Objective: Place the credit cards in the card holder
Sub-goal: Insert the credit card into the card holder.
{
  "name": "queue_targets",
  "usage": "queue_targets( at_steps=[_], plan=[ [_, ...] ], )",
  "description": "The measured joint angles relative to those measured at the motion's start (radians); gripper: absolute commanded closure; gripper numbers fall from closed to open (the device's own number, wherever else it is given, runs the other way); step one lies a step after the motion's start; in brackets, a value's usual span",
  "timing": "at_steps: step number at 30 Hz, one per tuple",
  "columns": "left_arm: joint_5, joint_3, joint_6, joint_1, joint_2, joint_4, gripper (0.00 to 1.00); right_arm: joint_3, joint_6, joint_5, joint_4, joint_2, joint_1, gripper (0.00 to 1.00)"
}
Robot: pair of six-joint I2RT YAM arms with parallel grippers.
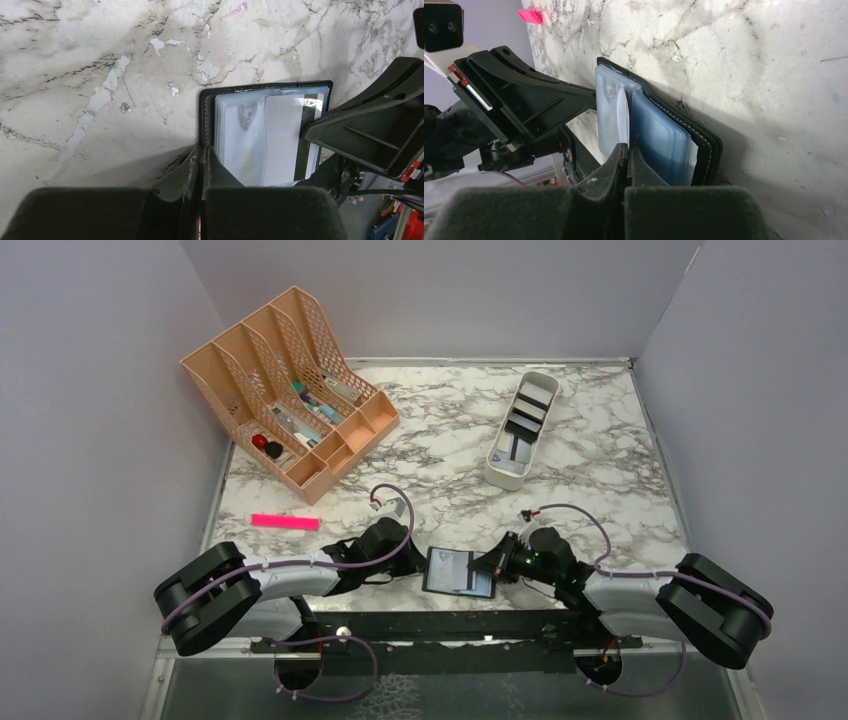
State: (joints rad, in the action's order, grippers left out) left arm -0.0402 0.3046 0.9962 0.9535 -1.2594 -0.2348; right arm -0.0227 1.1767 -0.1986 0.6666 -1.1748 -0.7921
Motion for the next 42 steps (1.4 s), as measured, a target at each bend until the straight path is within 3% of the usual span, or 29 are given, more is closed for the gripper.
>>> queue_targets(
  at_steps=[12, 32, 42],
  plan=[
    [-0.005, 0.000, 0.010, 0.003, 0.002, 0.002, 0.98, 0.000, 0.001, 0.026, -0.147, 0.129, -0.005, 0.99],
    [-0.008, -0.003, 0.018, 0.005, 0.011, 0.000, 0.98, 0.000, 0.031, 0.030, 0.005, -0.030, -0.020, 0.97],
    [-0.008, -0.005, 0.021, 0.005, 0.017, 0.000, 0.98, -0.023, 0.029, 0.079, -0.021, -0.037, -0.068, 0.96]
  ],
)
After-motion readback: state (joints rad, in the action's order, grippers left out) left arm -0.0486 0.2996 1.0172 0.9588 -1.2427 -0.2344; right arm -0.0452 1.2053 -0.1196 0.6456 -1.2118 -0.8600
